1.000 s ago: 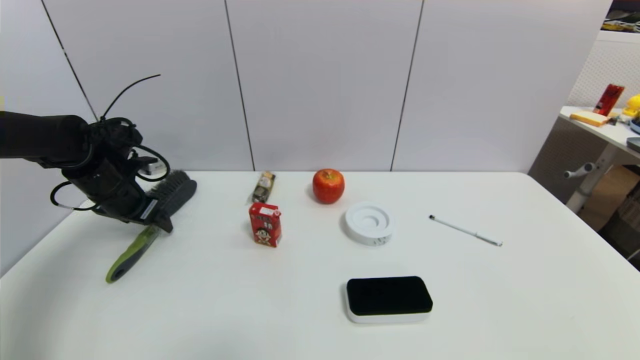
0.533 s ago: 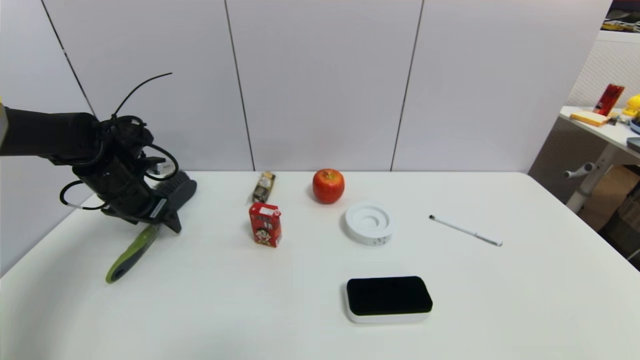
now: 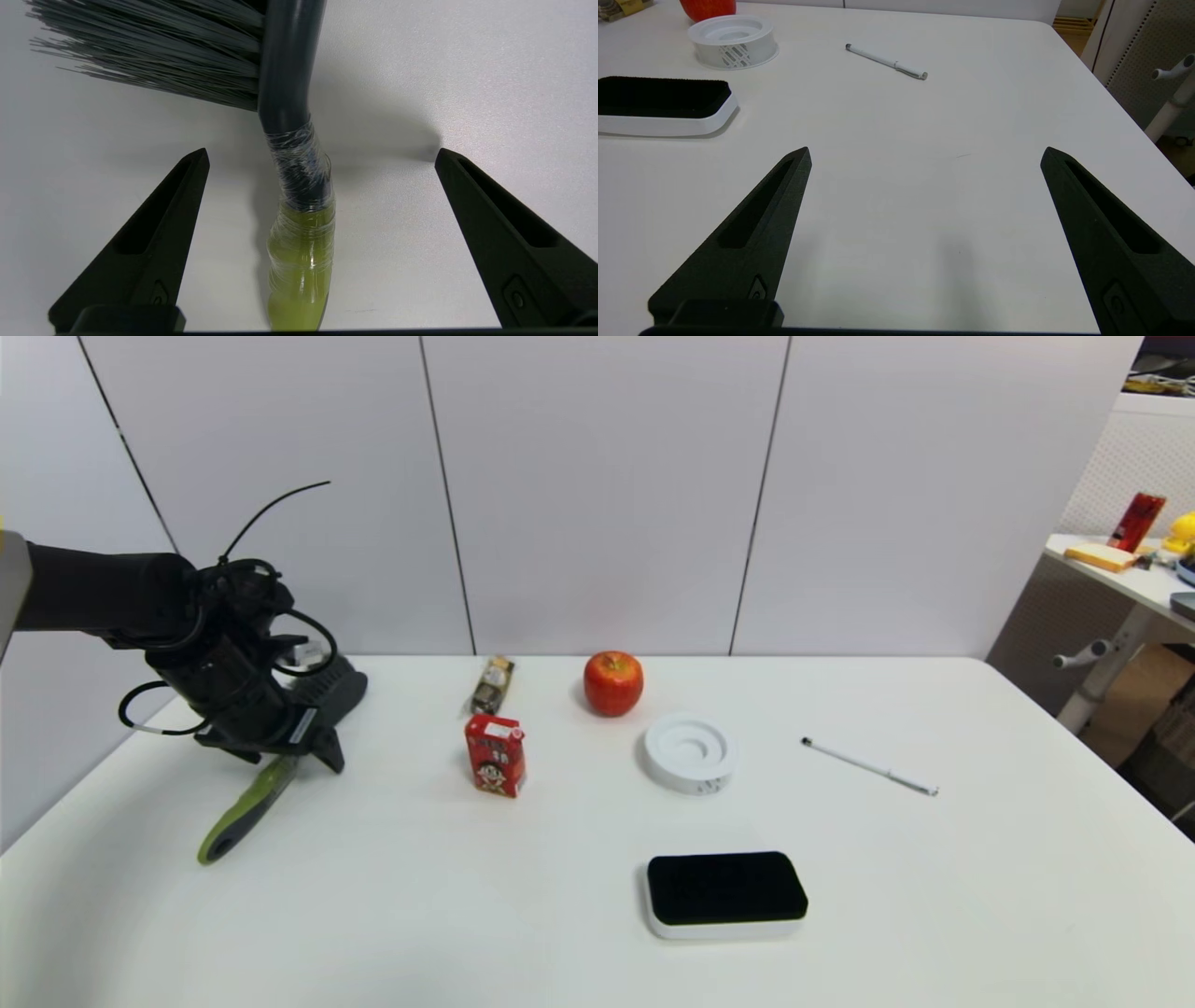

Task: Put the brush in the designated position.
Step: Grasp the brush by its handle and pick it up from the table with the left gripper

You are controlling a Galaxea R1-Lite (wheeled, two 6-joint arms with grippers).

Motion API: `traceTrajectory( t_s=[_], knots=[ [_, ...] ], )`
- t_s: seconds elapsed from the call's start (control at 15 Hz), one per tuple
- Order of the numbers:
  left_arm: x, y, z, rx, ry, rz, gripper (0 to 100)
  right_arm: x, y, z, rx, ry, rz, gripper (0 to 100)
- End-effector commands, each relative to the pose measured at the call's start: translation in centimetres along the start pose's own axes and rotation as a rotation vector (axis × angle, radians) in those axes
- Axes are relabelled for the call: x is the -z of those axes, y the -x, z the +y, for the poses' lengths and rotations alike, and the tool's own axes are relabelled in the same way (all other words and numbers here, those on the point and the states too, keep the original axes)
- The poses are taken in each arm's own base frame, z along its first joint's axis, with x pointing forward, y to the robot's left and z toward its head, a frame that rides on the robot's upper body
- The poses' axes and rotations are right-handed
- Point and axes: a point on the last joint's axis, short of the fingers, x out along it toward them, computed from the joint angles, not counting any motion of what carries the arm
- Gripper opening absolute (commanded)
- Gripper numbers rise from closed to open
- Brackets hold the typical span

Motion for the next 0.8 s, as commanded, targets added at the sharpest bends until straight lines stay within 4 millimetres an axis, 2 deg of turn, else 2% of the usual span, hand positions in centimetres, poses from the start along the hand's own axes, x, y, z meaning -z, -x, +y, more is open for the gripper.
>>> traceTrajectory(
  t_s=[0.07, 0.53, 0.8],
  knots=[
    [0.1, -0.1, 0.5, -0.003, 0.025, 0.008, 100, 0.0, 0.0, 0.0, -0.001, 0.001, 0.003, 100],
    [0.1, -0.1, 0.6, 0.000, 0.083, 0.007, 100, 0.0, 0.0, 0.0, -0.001, 0.001, 0.003, 100],
    [-0.4, 1.7, 0.8, -0.002, 0.112, -0.020, 100, 0.0, 0.0, 0.0, -0.001, 0.001, 0.003, 100]
  ],
)
